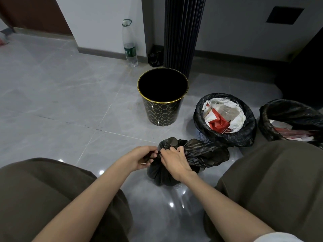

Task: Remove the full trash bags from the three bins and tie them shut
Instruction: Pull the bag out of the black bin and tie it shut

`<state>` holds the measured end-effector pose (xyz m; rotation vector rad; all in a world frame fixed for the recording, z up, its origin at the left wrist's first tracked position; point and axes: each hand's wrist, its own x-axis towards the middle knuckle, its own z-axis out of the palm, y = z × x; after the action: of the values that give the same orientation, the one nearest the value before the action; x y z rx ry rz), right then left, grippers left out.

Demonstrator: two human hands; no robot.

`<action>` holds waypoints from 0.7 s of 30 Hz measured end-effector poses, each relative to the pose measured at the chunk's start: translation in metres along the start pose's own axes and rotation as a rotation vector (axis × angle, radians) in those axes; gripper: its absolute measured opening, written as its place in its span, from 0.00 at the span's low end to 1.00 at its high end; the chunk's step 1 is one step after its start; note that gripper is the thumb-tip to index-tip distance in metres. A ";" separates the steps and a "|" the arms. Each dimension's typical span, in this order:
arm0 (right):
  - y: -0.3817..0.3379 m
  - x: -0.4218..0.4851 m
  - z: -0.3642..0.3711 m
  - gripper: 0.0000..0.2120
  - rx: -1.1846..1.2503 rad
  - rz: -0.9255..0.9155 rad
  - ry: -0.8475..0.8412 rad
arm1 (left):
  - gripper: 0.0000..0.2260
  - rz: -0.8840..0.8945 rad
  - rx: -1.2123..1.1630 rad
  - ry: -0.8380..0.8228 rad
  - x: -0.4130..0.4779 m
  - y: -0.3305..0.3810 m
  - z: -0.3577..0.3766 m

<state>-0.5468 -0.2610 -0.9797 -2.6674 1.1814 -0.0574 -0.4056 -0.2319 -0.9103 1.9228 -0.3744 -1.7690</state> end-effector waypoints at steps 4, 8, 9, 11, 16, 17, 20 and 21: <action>-0.001 0.001 0.000 0.12 0.001 -0.011 0.024 | 0.08 -0.053 -0.316 -0.070 0.000 0.000 -0.007; -0.004 0.001 0.001 0.11 0.021 -0.022 0.044 | 0.07 0.014 -0.395 0.013 0.002 0.000 -0.002; -0.004 0.001 0.002 0.11 0.018 -0.016 0.043 | 0.07 0.052 -0.331 0.050 0.003 0.000 -0.001; -0.004 0.001 0.003 0.10 0.006 -0.005 0.044 | 0.05 0.193 -0.005 0.200 0.004 -0.002 -0.003; 0.002 -0.002 0.001 0.10 0.025 0.022 0.038 | 0.17 0.463 1.246 0.553 0.009 -0.017 -0.019; 0.003 -0.002 0.001 0.10 0.034 0.029 0.040 | 0.15 0.470 1.329 0.565 0.010 -0.017 -0.021; 0.004 -0.002 0.000 0.10 0.040 0.047 0.043 | 0.12 0.501 1.311 0.547 0.014 -0.016 -0.023; 0.004 -0.002 -0.001 0.10 0.035 0.053 0.035 | 0.11 0.517 1.256 0.522 0.014 -0.015 -0.023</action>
<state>-0.5511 -0.2623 -0.9799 -2.6137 1.2499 -0.1153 -0.3831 -0.2221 -0.9292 2.5429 -1.8698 -0.5743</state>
